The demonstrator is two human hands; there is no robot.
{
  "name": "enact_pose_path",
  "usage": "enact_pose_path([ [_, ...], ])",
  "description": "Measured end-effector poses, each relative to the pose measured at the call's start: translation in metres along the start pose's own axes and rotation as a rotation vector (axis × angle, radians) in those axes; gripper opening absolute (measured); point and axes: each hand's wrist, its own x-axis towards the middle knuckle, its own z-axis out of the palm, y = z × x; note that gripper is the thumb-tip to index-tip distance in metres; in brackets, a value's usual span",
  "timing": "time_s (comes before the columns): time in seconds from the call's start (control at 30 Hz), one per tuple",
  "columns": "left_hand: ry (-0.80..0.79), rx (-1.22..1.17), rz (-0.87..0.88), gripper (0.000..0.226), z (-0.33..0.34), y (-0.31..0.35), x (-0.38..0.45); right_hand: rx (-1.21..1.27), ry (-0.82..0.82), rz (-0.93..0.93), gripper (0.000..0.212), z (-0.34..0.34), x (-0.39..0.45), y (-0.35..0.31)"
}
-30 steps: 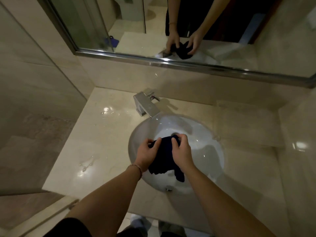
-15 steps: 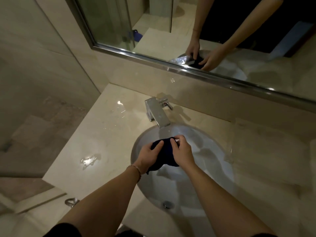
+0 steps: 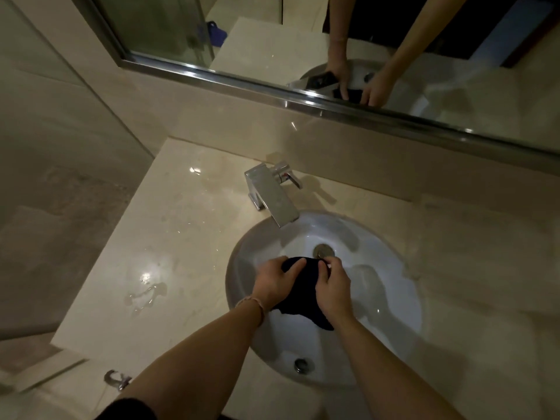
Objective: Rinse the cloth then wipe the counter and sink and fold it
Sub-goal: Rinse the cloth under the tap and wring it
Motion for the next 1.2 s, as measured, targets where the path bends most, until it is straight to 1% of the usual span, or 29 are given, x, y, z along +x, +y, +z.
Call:
enact_pose_path([
  [0.03,-0.016,-0.071,-0.024,0.04,0.004,0.005,0.001,-0.009,0.014,-0.019,0.021,-0.005,0.003,0.0],
  [0.13,-0.105,-0.376,-0.198,0.039,0.019,0.014,0.004,-0.083,0.008,-0.075,0.015,-0.026,0.019,-0.003],
  [0.17,-0.111,-0.444,-0.235,0.036,0.024,0.015,0.004,-0.12,-0.007,-0.088,0.015,-0.031,0.024,-0.005],
  [0.2,-0.089,-0.464,-0.245,0.034,0.028,0.015,0.004,-0.156,-0.022,-0.092,0.016,-0.034,0.031,-0.005],
  [0.23,-0.042,-0.428,-0.227,0.033,0.032,0.013,0.006,-0.184,-0.041,-0.088,0.018,-0.036,0.037,-0.006],
  [0.3,0.037,-0.21,-0.152,0.036,0.032,0.001,0.012,-0.226,-0.113,-0.072,0.02,-0.032,0.047,-0.001],
  [0.37,0.023,0.1,-0.078,0.036,0.027,-0.012,0.02,-0.286,-0.228,-0.053,0.02,-0.024,0.049,0.009],
  [0.4,0.003,0.22,-0.068,0.033,0.023,-0.019,0.024,-0.313,-0.275,-0.053,0.019,-0.02,0.047,0.014],
  [0.47,0.002,0.327,-0.074,0.03,0.014,-0.028,0.029,-0.304,-0.317,-0.063,0.021,-0.013,0.042,0.025],
  [0.53,0.067,0.335,-0.071,0.027,0.005,-0.033,0.032,-0.284,-0.305,-0.082,0.027,-0.009,0.038,0.03],
  [0.63,0.162,0.301,-0.047,0.03,-0.007,-0.037,0.036,-0.273,-0.269,-0.101,0.034,-0.004,0.037,0.031],
  [0.73,0.14,0.306,0.007,0.025,-0.012,-0.03,0.038,-0.234,-0.214,-0.151,0.029,-0.001,0.036,0.019],
  [0.83,0.123,0.344,0.083,0.018,-0.018,-0.019,0.039,-0.105,-0.142,-0.169,0.026,-0.003,0.044,-0.013],
  [0.9,0.16,0.355,0.137,0.022,-0.025,-0.012,0.04,-0.026,-0.081,-0.19,0.028,-0.006,0.056,-0.043],
  [0.97,0.197,0.337,0.171,0.027,-0.033,-0.007,0.041,0.051,-0.022,-0.256,0.025,-0.008,0.07,-0.077],
  [1.03,0.2,0.325,0.184,0.031,-0.04,-0.003,0.041,0.089,0.012,-0.341,0.028,-0.009,0.083,-0.107],
  [1.13,0.196,0.368,0.221,0.035,-0.047,-0.003,0.04,-0.039,-0.072,-0.476,0.029,-0.009,0.09,-0.126],
  [1.2,0.188,0.383,0.226,0.037,-0.051,-0.003,0.038,-0.042,-0.096,-0.478,0.03,-0.011,0.089,-0.124],
])
